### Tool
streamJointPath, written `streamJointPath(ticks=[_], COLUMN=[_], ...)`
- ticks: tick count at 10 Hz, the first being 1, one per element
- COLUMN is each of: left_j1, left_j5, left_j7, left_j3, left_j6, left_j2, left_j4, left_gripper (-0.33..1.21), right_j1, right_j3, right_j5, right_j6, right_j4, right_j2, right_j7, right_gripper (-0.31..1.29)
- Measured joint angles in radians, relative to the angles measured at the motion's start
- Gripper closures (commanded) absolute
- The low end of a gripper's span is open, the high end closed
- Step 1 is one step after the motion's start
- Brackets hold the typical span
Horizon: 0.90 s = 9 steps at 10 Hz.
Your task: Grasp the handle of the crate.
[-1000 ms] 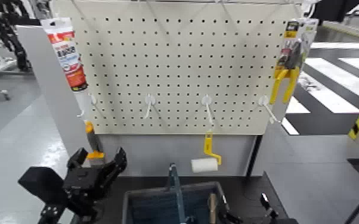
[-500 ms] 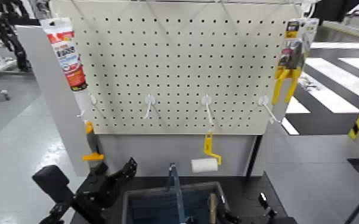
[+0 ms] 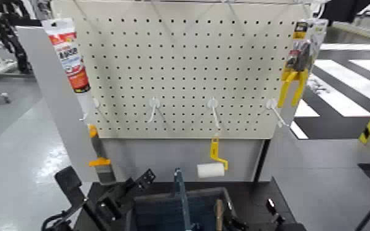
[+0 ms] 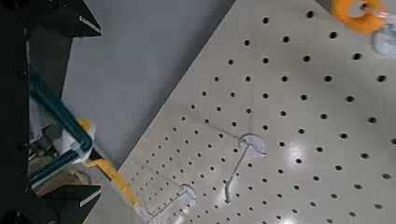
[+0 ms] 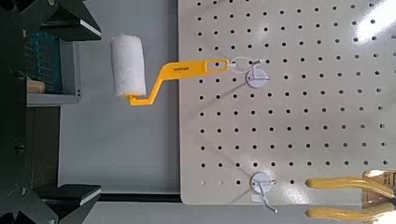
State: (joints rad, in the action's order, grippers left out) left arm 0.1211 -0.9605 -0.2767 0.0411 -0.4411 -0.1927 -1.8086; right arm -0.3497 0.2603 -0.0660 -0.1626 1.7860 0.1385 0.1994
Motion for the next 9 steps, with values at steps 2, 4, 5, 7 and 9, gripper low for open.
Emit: streamJointPath(ticks=[2,4,5,7,9], left_j1=[-0.021,-0.05,-0.06,-0.08,-0.103], left_j5=[-0.128,-0.262,-0.327,-0.437,-0.536], left_j7=[0.002,0.001,0.002,0.011,0.026], left_j3=[-0.012,-0.011,-0.002,0.021,0.047], left_j6=[-0.149,-0.273,-0.301,-0.336,-0.366], left_j2=[-0.03,-0.051,-0.054,-0.063,-0.076], left_j4=[0.004,0.033,0.055,0.089,0.126], left_gripper=[0.11,0.11,0.11,0.11,0.11], right_j1=[0.0,0.0,0.0,-0.001,-0.003], right_j3=[0.0,0.0,0.0,-0.002,-0.003], right_j5=[0.0,0.0,0.0,0.0,0.0], right_j6=[0.001,0.002,0.002,-0.001,-0.005], right_j4=[0.0,0.0,0.0,0.0,0.0], right_j2=[0.0,0.0,-0.001,-0.002,-0.005], right_j7=[0.0,0.0,0.0,0.0,0.0], right_gripper=[0.15,0.15,0.15,0.15,0.15])
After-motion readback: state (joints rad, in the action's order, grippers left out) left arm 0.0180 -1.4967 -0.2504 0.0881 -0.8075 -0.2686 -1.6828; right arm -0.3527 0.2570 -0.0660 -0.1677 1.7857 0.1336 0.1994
